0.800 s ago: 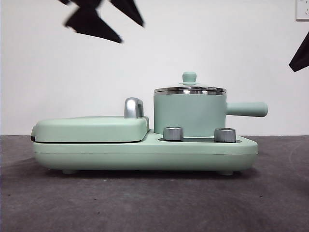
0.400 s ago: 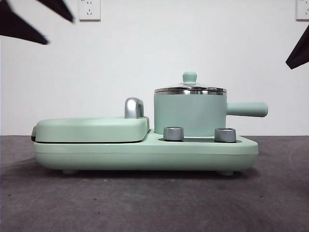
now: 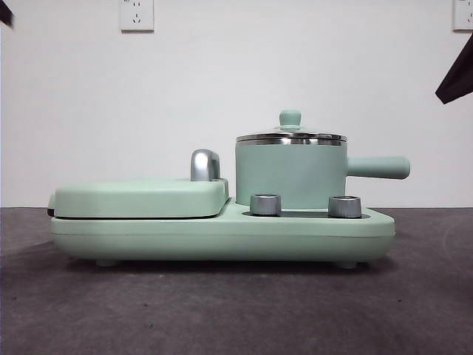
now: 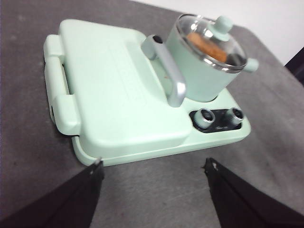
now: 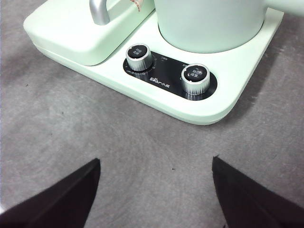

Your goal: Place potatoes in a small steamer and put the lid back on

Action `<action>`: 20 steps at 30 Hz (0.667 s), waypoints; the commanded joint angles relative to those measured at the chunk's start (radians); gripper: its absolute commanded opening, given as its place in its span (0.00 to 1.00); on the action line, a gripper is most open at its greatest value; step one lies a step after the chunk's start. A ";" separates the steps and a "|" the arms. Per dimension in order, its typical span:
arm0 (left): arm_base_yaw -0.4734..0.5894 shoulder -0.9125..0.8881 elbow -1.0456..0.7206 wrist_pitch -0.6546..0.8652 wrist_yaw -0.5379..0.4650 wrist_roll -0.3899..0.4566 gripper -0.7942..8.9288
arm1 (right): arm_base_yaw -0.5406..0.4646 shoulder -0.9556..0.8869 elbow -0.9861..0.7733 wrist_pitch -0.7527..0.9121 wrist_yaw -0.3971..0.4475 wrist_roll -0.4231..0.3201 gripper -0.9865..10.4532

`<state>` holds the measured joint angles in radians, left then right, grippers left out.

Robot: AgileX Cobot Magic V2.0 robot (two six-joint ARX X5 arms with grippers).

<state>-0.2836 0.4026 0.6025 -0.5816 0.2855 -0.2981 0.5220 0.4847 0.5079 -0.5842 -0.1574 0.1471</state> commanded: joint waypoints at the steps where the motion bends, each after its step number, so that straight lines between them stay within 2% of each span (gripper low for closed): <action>1: -0.002 -0.032 0.006 -0.010 -0.004 -0.005 0.43 | 0.006 0.003 0.002 0.006 0.000 0.003 0.41; 6: -0.002 -0.081 0.006 -0.008 -0.004 -0.003 0.40 | 0.006 0.001 0.003 0.008 -0.011 0.004 0.41; 7: -0.002 -0.088 0.006 -0.007 0.001 -0.004 0.27 | 0.006 0.001 0.003 0.007 -0.011 0.010 0.32; 8: -0.003 -0.093 0.006 -0.011 0.010 -0.008 0.05 | 0.006 0.001 0.003 0.006 -0.016 0.019 0.10; 9: -0.003 -0.096 0.006 -0.011 0.003 -0.003 0.11 | 0.006 0.001 0.003 0.007 -0.020 0.010 0.10; 20: -0.004 -0.099 0.006 -0.007 -0.016 -0.001 0.09 | 0.006 0.001 0.004 0.023 -0.033 0.010 0.10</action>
<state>-0.2836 0.3050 0.6025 -0.6022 0.2684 -0.3035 0.5220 0.4847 0.5079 -0.5713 -0.1879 0.1543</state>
